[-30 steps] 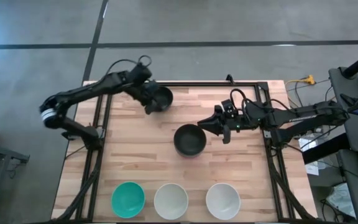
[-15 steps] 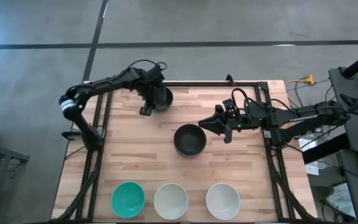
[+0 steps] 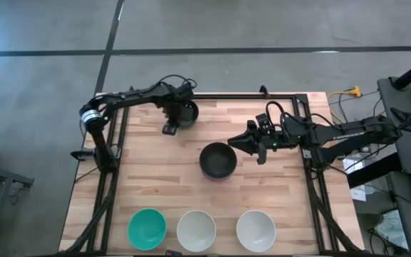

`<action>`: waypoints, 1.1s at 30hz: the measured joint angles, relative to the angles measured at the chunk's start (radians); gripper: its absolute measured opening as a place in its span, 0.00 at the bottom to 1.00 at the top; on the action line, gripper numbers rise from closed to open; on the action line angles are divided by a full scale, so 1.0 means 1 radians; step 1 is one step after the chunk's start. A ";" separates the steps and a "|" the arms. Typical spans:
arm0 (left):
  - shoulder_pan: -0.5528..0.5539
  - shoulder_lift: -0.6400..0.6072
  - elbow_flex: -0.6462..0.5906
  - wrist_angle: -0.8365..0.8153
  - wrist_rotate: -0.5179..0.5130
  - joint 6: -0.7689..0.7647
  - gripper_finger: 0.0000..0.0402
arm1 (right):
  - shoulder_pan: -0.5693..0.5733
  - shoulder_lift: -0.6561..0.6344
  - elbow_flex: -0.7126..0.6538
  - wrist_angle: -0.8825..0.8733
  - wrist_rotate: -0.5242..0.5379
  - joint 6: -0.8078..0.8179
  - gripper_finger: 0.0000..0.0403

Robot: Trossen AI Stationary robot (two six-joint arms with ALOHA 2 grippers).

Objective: Nest bowls inside each other
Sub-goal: Stack the black bowl on the black bowl

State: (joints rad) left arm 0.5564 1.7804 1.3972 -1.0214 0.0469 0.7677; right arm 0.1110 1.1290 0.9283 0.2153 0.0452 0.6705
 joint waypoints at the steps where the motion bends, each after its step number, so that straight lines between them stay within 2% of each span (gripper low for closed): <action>1: 0.000 0.013 -0.001 0.001 -0.002 -0.008 0.33 | 0.000 0.000 0.000 0.000 0.000 0.005 0.16; 6: 0.000 0.067 -0.001 0.000 -0.014 -0.077 0.33 | 0.010 0.000 0.000 0.004 0.000 0.011 0.16; 11: 0.000 0.084 -0.003 0.001 -0.110 -0.115 0.30 | 0.027 0.000 0.000 0.005 0.000 0.029 0.16; 19: -0.002 0.080 -0.003 0.002 -0.116 -0.129 0.02 | 0.035 0.000 0.001 0.006 0.000 0.038 0.16; 33: -0.002 0.034 -0.006 -0.011 -0.103 -0.136 0.00 | 0.036 0.000 0.001 0.006 0.000 0.048 0.16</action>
State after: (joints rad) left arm 0.5541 1.8139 1.3912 -1.0320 -0.0562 0.6319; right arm 0.1467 1.1286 0.9291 0.2218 0.0452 0.7181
